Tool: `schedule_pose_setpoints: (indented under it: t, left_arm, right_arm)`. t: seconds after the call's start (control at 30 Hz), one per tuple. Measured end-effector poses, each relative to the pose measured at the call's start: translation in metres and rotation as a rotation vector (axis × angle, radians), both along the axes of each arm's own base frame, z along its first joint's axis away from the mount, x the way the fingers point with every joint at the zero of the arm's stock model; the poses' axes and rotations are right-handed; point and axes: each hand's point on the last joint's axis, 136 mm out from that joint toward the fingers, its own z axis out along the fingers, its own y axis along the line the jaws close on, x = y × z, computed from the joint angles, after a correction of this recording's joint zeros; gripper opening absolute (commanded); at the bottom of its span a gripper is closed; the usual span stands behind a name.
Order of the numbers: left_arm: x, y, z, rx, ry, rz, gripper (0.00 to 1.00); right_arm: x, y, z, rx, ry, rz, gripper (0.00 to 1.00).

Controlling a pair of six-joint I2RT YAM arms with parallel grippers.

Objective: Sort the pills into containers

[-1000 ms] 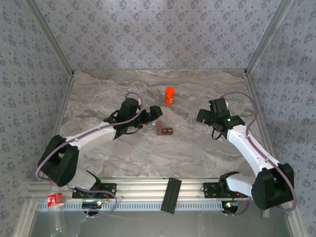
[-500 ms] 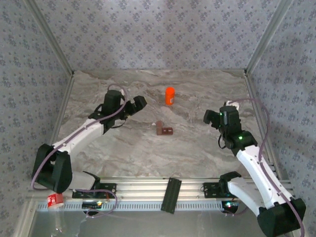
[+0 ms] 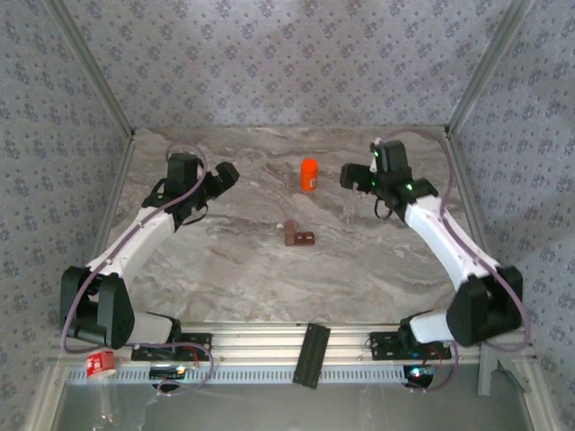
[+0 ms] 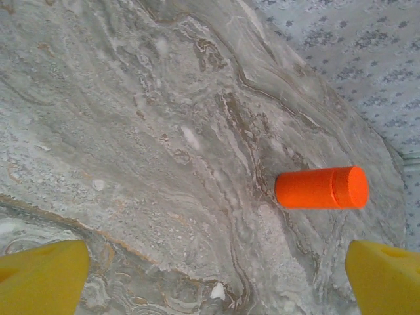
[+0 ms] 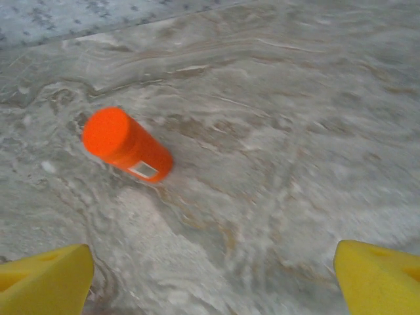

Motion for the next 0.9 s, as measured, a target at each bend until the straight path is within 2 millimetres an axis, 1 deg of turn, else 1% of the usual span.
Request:
schedule_pose_setpoints:
  t: [0.1,0.17,0.27,0.4,0.5,0.67,0.77,0.9]
  left_arm:
    - [0.001,0.003,-0.004,-0.015,-0.001,0.031,1.00]
    - [-0.001,0.005,-0.012,-0.022,0.010,0.047,1.00]
    - [-0.005,0.006,-0.020,-0.023,0.036,0.054,1.00]
    - [-0.002,0.002,-0.020,-0.030,0.053,0.039,1.00]
    - [0.004,-0.003,-0.021,-0.049,0.068,0.022,1.00]
    - [0.002,-0.008,-0.027,-0.074,0.097,0.002,1.00]
    - [0.000,-0.009,-0.027,-0.073,0.110,-0.009,1.00]
    - [0.001,-0.010,-0.023,-0.070,0.109,-0.023,1.00]
  right_arm:
    - [0.029,0.028,0.004,-0.014,0.005,0.060,0.94]
    - [0.044,0.044,0.002,-0.024,0.019,0.094,0.92]
    - [0.066,0.063,-0.010,-0.044,0.058,0.126,0.92]
    - [0.087,0.080,-0.032,-0.081,0.115,0.158,0.92]
    - [0.095,0.093,-0.049,-0.110,0.161,0.186,0.92]
    - [0.103,0.119,-0.073,-0.158,0.213,0.243,0.91]
    - [0.102,0.125,-0.086,-0.187,0.244,0.254,0.91]
    - [0.102,0.122,-0.102,-0.215,0.277,0.252,0.90]
